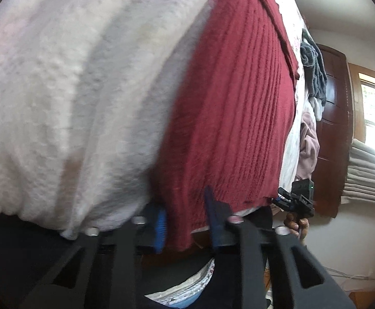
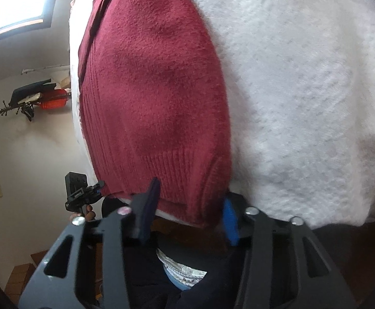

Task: Fold small clothes
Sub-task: 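Grasp the sweater hem with the left gripper while the right gripper grasps it too, folding upward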

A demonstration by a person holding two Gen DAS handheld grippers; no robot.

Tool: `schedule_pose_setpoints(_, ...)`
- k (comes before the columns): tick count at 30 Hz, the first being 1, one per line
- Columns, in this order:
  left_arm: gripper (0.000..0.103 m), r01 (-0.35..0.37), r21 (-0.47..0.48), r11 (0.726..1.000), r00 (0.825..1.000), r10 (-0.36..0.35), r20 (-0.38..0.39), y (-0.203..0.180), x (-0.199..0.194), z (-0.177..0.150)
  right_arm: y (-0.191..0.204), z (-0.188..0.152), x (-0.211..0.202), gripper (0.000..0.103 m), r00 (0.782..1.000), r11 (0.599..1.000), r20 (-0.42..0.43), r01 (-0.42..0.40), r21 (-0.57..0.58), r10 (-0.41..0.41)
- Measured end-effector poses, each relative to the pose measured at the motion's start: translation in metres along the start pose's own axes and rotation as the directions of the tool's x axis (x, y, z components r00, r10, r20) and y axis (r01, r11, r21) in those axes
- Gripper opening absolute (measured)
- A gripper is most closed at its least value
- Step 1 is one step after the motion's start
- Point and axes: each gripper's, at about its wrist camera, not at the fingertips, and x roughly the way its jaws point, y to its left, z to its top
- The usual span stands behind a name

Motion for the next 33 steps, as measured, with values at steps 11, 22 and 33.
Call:
schedule_pose_setpoints(11, 0.006, 0.091, 0.022, 0.996, 0.992, -0.092, 0.088, -0.024, -0.033, -0.019, 0.018, -0.020, -0.023, 0.005, 0.997, 0.998, 0.076, -0.024, -0.056, 0.028)
schedule_pose_setpoints(22, 0.005, 0.233, 0.110, 0.966, 0.950, -0.250, 0.188, -0.083, -0.097, -0.019, 0.069, -0.022, -0.082, 0.005, 0.964, 0.975, 0.181, -0.168, -0.146, 0.193)
schedule_pose_setpoints(33, 0.005, 0.298, 0.158, 0.941, 0.918, -0.328, 0.223, -0.140, -0.131, 0.032, 0.130, 0.030, -0.123, 0.005, 0.929, 0.951, 0.256, -0.213, -0.225, 0.269)
